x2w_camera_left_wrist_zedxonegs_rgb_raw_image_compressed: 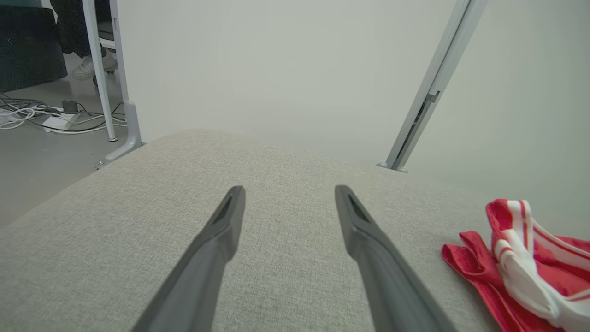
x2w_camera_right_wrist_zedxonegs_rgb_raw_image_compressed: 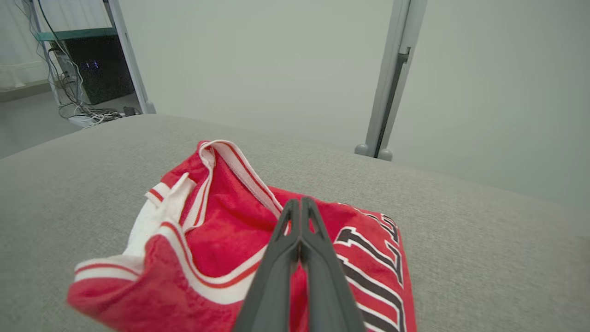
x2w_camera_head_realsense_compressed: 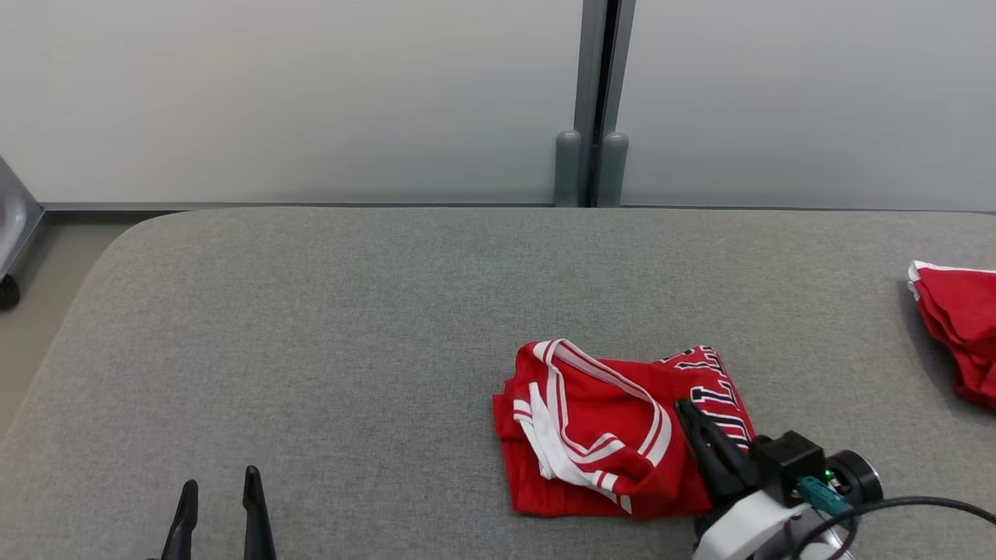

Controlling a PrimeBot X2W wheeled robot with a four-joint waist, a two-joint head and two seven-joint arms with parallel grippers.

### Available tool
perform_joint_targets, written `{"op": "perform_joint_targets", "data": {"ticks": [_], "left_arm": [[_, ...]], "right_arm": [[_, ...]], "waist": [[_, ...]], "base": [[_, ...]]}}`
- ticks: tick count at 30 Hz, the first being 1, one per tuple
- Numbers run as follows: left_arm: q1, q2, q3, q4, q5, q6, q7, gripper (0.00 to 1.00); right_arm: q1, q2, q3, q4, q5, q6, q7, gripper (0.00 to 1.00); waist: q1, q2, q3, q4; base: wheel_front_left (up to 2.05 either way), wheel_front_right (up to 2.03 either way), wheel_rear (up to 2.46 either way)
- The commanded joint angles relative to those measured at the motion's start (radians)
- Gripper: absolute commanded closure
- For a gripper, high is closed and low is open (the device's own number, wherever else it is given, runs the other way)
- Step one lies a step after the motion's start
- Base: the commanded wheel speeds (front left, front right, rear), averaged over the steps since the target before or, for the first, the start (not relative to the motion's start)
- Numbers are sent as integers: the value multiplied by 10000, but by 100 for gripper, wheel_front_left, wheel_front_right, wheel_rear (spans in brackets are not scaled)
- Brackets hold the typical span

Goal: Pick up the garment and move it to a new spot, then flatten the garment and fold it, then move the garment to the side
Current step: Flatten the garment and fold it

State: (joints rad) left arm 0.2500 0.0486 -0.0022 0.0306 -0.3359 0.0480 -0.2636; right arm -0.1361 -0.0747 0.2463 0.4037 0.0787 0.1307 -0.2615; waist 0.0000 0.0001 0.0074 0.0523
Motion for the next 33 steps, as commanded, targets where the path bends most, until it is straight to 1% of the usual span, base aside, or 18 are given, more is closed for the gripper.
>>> {"op": "perform_joint_targets", "data": {"ticks": [1, 3, 4, 8, 15, 16, 17, 22, 25, 28, 31, 33], "left_arm": [[-208, 37, -20, 2, 60, -64, -7, 0], [-305, 37, -85, 5, 81, -59, -7, 0], [-364, 41, -124, 38, 79, -57, -8, 0], [-481, 40, -199, 81, 64, -32, -7, 0], [-586, 38, -250, 135, 69, 5, -7, 0], [-583, 38, -247, 131, 80, 5, -7, 0], [-583, 38, -247, 131, 80, 5, -7, 0], [-533, 38, -287, 180, 86, 26, -7, 0], [-461, 38, -315, 210, 28, 36, -7, 0], [-381, 40, -280, 213, -53, 72, -7, 0], [-282, 40, -171, 130, -88, 134, -7, 0], [-219, 38, -52, 33, -74, 124, -7, 0]], "right_arm": [[-212, 17, 187, 281, 0, 0, -46, 100], [-554, 98, 574, 765, -32, 0, -47, 100], [-808, 157, 866, 1275, 8, 0, -47, 100], [-1167, 219, 1364, 2009, 66, 0, -49, 100], [-1659, 203, 3508, 2299, 1200, -1, -48, 100], [-1694, 205, 3731, 2331, 1374, 0, -48, 100], [-1694, 205, 3731, 2331, 1374, 0, -48, 100], [-2043, 212, 4654, 2535, 1914, 0, -48, 100], [-2107, 211, 5033, 2633, 2155, 0, -48, 100], [-2131, 208, 5238, 2439, 2329, 0, -49, 100], [-1945, 204, 4941, 1915, 2259, 0, -48, 100], [-1726, 202, 4465, 1356, 2061, 0, -48, 100]], "waist": [[0, -1, 165, 127], [0, -1, 333, 248], [0, -1, 454, 376], [0, -1, 606, 614], [0, -1, 644, 930], [0, -1, 636, 958], [0, -1, 636, 958], [0, -1, 571, 1066], [0, -1, 495, 1101], [0, -1, 394, 1048], [0, -1, 286, 867], [0, -1, 194, 696]], "base": [[0, 0, 0], [0, 0, 0], [0, 0, 0], [0, 0, 0], [0, 0, 0], [0, 0, 0], [0, 0, 0], [0, 0, 0], [0, 0, 0], [0, 0, 0], [0, 0, 0], [0, 0, 0]]}}
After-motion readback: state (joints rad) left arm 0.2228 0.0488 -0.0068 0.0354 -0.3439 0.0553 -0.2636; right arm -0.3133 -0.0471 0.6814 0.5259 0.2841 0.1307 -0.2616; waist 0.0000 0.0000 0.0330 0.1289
